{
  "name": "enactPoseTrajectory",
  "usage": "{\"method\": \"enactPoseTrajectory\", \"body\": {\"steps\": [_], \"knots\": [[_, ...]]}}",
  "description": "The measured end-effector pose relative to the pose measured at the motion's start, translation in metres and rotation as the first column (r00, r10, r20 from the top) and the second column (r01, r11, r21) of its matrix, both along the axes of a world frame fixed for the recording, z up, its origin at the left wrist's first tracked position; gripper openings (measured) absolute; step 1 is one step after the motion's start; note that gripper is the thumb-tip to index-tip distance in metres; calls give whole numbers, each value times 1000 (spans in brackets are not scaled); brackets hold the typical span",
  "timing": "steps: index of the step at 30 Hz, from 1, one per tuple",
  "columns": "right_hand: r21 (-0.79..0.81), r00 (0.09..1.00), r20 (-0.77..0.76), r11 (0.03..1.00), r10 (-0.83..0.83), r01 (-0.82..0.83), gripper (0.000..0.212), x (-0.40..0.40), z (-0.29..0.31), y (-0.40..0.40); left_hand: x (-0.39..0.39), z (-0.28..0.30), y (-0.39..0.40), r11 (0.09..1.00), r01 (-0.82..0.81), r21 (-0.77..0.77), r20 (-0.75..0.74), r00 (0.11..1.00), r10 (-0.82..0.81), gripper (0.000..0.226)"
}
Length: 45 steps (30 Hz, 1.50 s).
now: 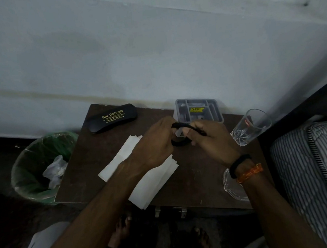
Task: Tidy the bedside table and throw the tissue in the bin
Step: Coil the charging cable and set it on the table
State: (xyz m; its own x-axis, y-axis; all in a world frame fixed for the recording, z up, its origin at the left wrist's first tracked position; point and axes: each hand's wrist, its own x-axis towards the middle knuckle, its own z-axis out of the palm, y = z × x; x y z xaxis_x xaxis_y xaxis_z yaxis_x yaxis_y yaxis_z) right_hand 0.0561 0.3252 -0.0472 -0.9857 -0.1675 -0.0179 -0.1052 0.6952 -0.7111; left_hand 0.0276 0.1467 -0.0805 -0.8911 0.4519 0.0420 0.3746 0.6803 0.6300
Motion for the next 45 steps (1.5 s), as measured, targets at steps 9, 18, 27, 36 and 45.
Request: {"method": "enactPoseTrajectory", "body": {"steps": [9, 18, 27, 36, 45], "knots": [[10, 993, 97, 997, 70, -71, 28, 1, 8, 20, 2, 9, -12, 972, 14, 235, 19, 1000, -19, 10], [326, 997, -14, 943, 73, -64, 25, -1, -5, 29, 5, 12, -7, 941, 11, 339, 124, 991, -57, 15], [-415, 946, 25, 857, -324, 305, 12, -6, -3, 19, 9, 11, -2, 897, 15, 441, 129, 988, -80, 21], [-574, 911, 329, 713, -248, 402, 13, 0, 3, 8, 13, 12, 1, 885, -44, 464, 81, 997, 7, 27], [-542, 876, 471, 750, -103, 380, 27, 1, 11, -4, 13, 11, 2, 976, -16, 215, -292, 953, 80, 47]]}}
